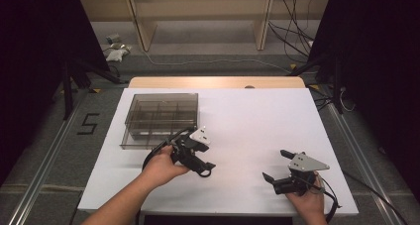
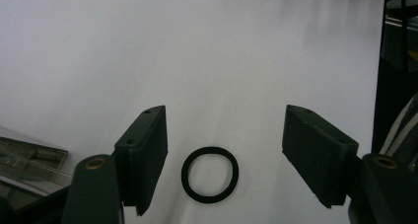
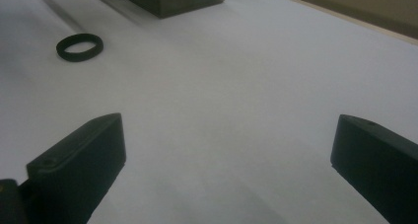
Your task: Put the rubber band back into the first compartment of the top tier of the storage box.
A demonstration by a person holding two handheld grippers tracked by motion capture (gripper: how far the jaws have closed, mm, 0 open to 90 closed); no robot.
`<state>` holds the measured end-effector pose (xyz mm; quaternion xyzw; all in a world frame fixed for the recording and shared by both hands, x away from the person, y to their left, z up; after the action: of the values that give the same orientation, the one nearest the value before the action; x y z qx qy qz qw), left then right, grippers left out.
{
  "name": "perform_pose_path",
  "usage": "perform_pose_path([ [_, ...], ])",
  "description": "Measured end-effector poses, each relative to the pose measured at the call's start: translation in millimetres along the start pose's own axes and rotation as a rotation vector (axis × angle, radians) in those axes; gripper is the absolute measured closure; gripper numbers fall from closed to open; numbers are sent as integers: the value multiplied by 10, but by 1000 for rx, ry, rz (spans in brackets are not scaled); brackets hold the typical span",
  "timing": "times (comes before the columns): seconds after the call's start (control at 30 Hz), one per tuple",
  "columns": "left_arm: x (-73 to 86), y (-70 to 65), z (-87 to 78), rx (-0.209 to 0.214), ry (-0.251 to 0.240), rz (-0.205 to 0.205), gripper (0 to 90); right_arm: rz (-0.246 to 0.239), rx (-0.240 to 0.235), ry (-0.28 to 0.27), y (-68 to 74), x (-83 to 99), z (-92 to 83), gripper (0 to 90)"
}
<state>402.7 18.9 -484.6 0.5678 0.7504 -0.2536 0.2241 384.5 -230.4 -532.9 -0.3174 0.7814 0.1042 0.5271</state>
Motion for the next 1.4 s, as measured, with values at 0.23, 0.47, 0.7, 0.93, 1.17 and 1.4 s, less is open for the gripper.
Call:
perform_pose_path([
  [0.23,63,-29,144,6,45,5,403,0,0,1,-1,1,1,14],
  [0.47,121,-55,234,-18,93,31,461,2,-1,4,-2,3,1,14],
  [0.7,210,-71,335,-19,147,36,512,-1,0,1,1,1,1,14],
  [0.93,283,-71,391,-15,192,36,554,1,-2,0,3,0,0,14],
  [1.17,345,-77,441,-10,229,32,593,0,-3,0,4,0,-2,14],
  [1.4,392,-72,473,-16,259,20,683,-3,-6,-2,11,-1,2,14],
])
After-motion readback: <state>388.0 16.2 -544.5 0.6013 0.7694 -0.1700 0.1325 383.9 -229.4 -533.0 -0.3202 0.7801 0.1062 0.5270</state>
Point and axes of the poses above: each handheld gripper's, and its own axes: z roughly forward along the jaws, x roughly out of its underside, y roughly to its left, the point moved 8 cm from there along z, roughly forward along the jaws, and after that the axes turned 9 degrees about x, right-handed, at the moved point
